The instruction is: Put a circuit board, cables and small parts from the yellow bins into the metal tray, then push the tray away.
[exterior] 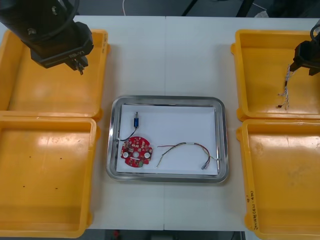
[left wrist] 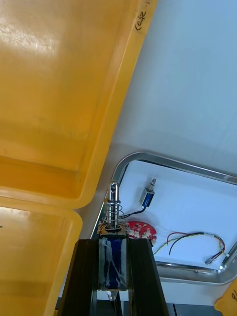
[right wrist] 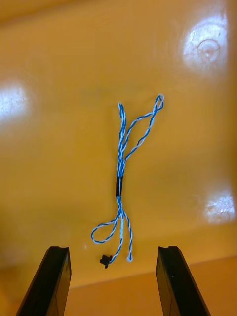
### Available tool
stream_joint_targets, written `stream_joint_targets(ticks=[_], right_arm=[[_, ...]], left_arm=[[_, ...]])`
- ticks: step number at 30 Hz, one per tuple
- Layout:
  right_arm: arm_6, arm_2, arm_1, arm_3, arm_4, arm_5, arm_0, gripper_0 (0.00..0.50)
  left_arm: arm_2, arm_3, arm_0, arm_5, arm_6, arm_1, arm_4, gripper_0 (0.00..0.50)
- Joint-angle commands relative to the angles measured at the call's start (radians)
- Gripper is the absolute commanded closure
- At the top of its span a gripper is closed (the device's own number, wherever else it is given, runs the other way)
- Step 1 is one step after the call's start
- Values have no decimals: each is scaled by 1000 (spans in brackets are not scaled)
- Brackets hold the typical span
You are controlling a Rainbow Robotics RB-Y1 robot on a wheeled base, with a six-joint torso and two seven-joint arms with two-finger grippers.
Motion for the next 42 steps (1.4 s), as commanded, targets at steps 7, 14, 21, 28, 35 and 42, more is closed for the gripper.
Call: stream_joint_targets(ticks=[7, 14, 21, 28, 35, 42], right_arm=[[-1, -16, -9, 134, 32, -108, -105, 0], [13, -16, -9, 271, 46, -212, -143, 0], [39, -18, -4, 344, 43, -278, -142, 0], [52, -18, 16, 415, 46, -378, -140, 0], [48, -24, 33, 415, 51, -378, -136, 0], [55, -24, 54, 415, 57, -407, -111, 0]], left_arm=[[21, -93, 80, 9, -182, 42, -4, 500], [20, -113, 121, 4, -255, 32, -36, 500], [20, -113, 122, -5, -275, 16, -52, 500], [20, -131, 122, -4, -287, 15, -52, 500], [21, -133, 122, -4, -297, 15, -56, 500], [21, -133, 122, -1, -298, 15, -56, 500]])
